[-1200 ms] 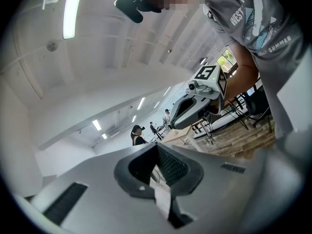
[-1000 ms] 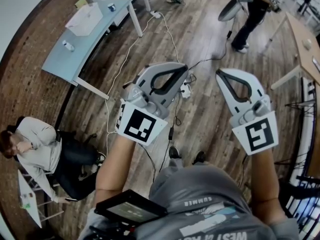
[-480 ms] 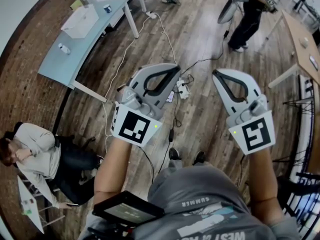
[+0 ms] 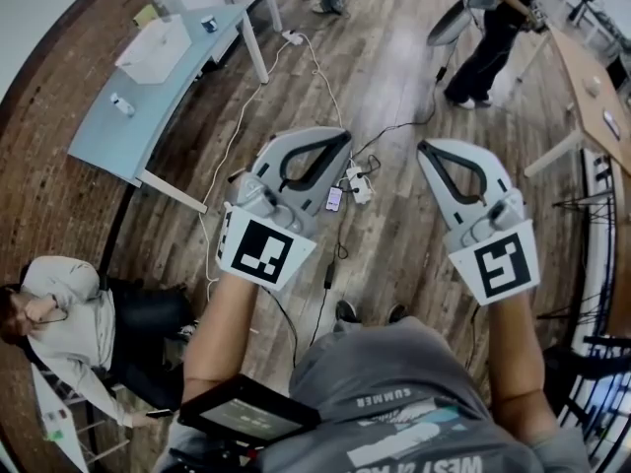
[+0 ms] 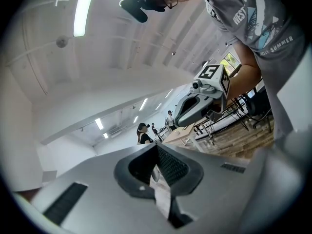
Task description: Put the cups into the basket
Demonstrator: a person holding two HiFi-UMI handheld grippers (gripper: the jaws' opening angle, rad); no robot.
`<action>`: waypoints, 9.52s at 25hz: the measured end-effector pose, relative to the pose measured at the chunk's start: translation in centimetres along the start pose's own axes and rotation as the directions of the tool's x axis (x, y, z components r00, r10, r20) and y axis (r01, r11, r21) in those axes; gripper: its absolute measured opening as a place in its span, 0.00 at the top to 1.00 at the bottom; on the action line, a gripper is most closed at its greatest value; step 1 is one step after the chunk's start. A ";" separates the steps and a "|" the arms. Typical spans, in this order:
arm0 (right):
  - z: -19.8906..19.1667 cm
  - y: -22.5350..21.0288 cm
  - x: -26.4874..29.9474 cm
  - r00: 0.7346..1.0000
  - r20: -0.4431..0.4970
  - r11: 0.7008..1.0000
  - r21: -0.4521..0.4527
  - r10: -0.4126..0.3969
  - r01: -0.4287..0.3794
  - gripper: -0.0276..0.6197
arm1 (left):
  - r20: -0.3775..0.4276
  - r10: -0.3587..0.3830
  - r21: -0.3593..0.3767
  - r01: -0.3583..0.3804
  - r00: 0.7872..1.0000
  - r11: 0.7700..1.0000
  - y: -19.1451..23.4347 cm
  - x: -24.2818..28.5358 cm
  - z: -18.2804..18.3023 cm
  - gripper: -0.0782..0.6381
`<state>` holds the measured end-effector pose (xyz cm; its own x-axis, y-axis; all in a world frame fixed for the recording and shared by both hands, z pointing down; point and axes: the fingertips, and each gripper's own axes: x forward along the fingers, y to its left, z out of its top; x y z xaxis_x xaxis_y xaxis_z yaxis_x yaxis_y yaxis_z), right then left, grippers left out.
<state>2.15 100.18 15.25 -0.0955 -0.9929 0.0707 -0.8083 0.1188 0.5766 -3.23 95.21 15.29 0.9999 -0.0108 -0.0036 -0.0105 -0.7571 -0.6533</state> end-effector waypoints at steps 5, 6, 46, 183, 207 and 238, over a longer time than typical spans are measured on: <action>0.6 0.2 0.9 1.000 -0.015 0.999 -0.037 0.004 -0.004 0.94 | 0.023 -0.002 0.007 0.001 1.000 1.000 0.8 -0.3 -0.1 0.89; 0.6 0.2 1.2 1.000 -0.019 0.999 -0.037 0.003 -0.004 0.94 | 0.025 0.002 0.006 -0.002 1.000 1.000 1.1 -0.3 -0.3 0.89; -9.0 -10.4 15.5 0.985 0.090 0.988 0.049 0.145 -0.149 0.94 | -0.178 0.055 0.008 -0.054 0.982 0.998 9.3 13.0 -11.4 0.89; -17.4 -28.0 100.6 0.862 0.190 0.879 -0.005 0.469 -0.477 0.94 | -0.386 0.253 -0.015 -0.280 0.887 0.960 72.6 27.0 -67.0 0.89; -12.6 -19.2 114.3 0.933 0.014 0.932 0.040 0.360 -0.361 0.94 | -0.258 0.193 -0.152 -0.237 0.947 0.960 80.9 13.0 -76.6 0.89; -28.9 -8.4 128.0 0.701 -0.072 0.692 0.262 0.709 -0.673 0.82 | -0.608 0.255 -0.213 -0.464 0.752 0.860 83.2 15.2 -93.6 0.89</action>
<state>13.45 -27.87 42.98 -0.5983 -0.6120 0.5171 -0.6475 0.7495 0.1378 10.65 -29.10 31.78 0.7466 -0.5984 0.2906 -0.4740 -0.7851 -0.3988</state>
